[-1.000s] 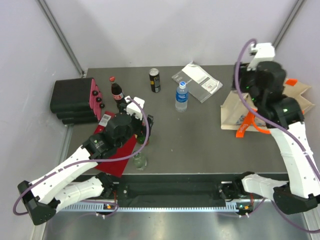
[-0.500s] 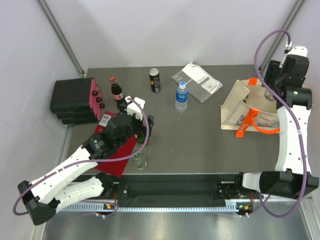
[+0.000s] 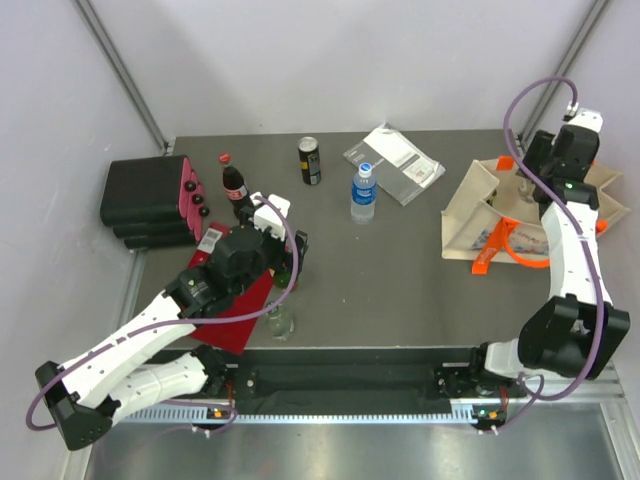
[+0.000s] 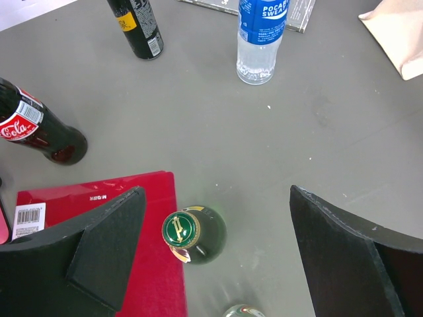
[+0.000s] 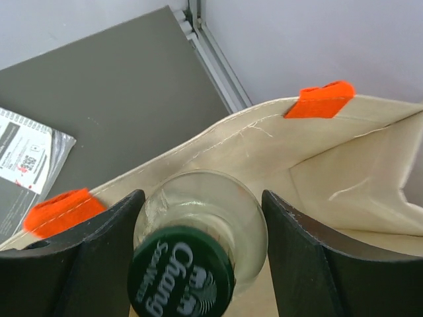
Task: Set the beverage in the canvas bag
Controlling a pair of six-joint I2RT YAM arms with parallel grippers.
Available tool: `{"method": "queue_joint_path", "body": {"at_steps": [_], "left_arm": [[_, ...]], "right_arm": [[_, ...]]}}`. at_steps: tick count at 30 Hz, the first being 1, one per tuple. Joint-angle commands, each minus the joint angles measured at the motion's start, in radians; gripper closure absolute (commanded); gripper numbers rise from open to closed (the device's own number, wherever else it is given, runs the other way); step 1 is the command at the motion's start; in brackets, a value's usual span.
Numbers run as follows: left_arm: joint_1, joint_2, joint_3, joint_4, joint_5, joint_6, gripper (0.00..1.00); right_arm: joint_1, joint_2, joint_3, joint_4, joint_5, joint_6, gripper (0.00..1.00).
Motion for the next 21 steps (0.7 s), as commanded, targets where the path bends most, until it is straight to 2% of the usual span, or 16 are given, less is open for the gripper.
{"method": "queue_joint_path", "body": {"at_steps": [1,10,21], "left_arm": [[-0.001,-0.006,0.025,0.024,-0.004,-0.006,0.06],[-0.001,-0.001,0.025,0.022,-0.01,-0.003,0.07],[-0.001,-0.003,0.023,0.022,-0.017,-0.003,0.07]], "right_arm": [[-0.023,0.002,-0.014,0.278,0.004,0.038,1.0],[-0.043,0.04,-0.102,0.356,-0.005,0.055,1.0],[-0.046,0.105,-0.12,0.393,-0.059,0.098,1.0]]}}
